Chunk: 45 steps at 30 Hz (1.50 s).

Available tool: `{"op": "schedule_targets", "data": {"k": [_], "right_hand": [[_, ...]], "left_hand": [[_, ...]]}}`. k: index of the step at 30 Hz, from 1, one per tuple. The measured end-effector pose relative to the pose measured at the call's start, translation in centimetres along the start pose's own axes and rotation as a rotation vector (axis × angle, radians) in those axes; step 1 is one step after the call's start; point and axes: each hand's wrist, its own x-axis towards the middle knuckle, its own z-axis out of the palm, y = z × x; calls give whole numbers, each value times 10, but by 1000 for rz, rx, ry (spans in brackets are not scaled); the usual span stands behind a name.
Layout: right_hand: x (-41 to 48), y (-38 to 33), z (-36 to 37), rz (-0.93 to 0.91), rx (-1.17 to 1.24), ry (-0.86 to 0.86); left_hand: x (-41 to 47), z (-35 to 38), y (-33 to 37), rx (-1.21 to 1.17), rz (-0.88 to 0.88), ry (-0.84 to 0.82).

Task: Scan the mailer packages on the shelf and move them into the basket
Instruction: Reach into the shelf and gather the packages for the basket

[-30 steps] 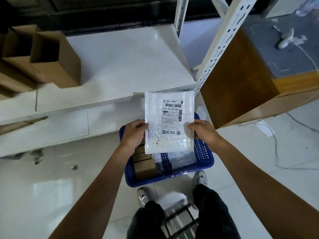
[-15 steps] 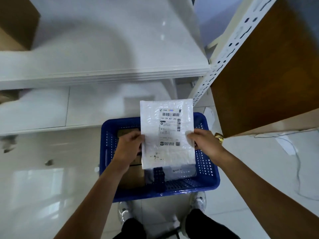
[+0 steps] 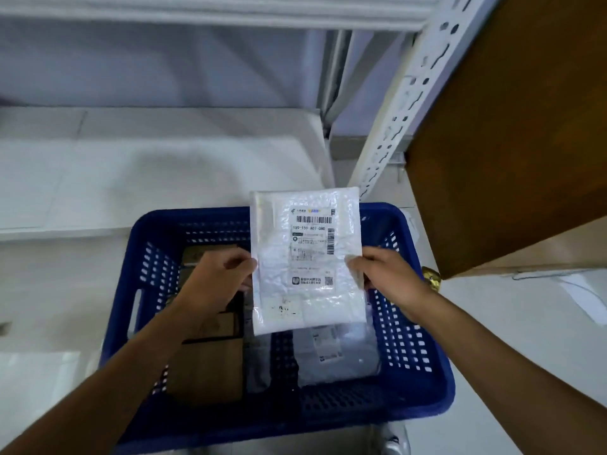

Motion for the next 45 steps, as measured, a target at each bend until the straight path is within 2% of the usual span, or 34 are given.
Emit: {"op": "schedule_targets", "data": {"k": [6, 11, 19, 31, 35, 40, 45], "right_hand": [[37, 45, 10, -153, -132, 96], [53, 74, 14, -154, -107, 116], [50, 84, 8, -142, -122, 66], [41, 105, 3, -115, -101, 63], [35, 109, 1, -114, -92, 63], [30, 108, 1, -120, -117, 40], [30, 115, -1, -122, -198, 7]], "left_hand": [[31, 17, -26, 151, 141, 3], [52, 30, -44, 179, 193, -12], [58, 42, -51, 105, 132, -111], [54, 55, -49, 50, 49, -170], [50, 60, -38, 22, 74, -91], [49, 63, -25, -22, 194, -33], [51, 64, -12, 88, 201, 162]]}}
